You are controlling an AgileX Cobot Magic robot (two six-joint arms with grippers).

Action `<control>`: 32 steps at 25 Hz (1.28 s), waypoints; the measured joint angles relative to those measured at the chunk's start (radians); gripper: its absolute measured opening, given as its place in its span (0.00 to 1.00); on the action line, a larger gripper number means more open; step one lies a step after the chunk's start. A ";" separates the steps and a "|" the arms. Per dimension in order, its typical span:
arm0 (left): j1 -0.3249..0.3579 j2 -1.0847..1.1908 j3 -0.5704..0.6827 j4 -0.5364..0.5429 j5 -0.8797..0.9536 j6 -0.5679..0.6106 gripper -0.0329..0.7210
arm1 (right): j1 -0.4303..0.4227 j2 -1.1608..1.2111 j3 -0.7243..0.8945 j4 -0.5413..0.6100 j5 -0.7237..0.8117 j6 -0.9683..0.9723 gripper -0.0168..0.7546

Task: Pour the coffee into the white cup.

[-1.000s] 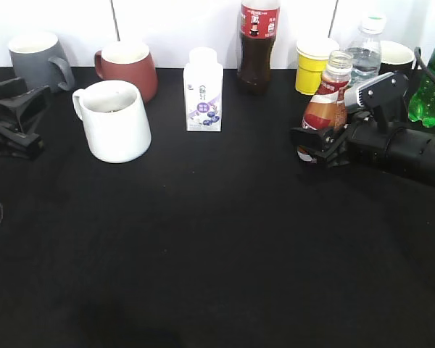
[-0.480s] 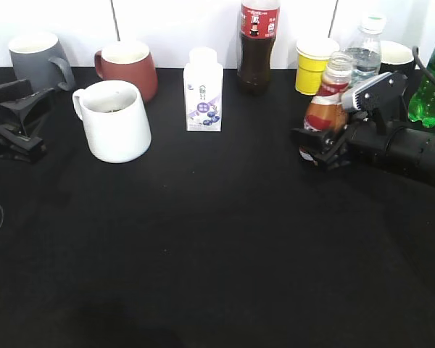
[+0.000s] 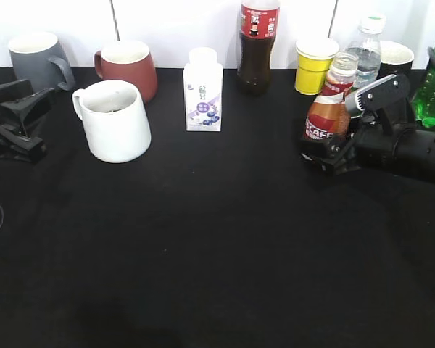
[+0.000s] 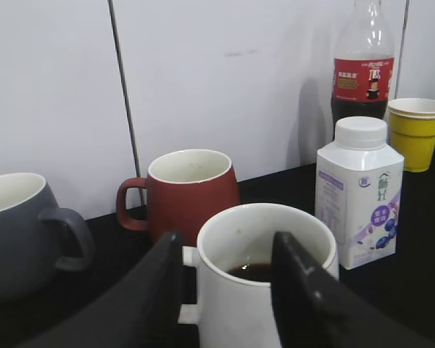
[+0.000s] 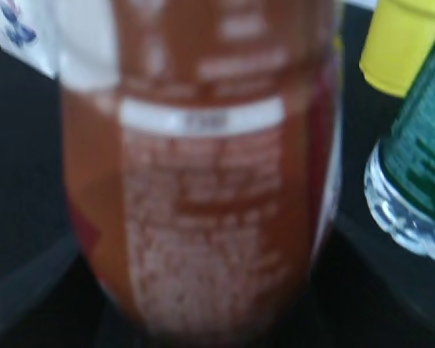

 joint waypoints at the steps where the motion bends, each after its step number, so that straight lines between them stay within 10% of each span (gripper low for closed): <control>1: 0.000 0.000 0.000 0.000 0.003 0.000 0.46 | 0.000 -0.014 0.000 -0.005 0.031 0.001 0.82; 13: 0.000 -0.191 0.001 0.000 0.456 -0.008 0.46 | 0.000 -0.197 0.001 -0.200 0.350 0.261 0.81; 21: -0.098 -0.281 -0.047 -0.101 0.901 -0.053 0.46 | 0.000 -0.365 0.002 -0.566 0.625 0.706 0.77; 26: -0.129 -0.360 -0.127 -0.240 1.174 -0.054 0.46 | 0.019 -0.439 0.002 -0.292 0.887 0.715 0.76; 32: -0.129 -0.602 -0.209 -0.324 1.541 -0.054 0.46 | 0.265 -0.549 -0.009 -0.030 1.201 0.551 0.75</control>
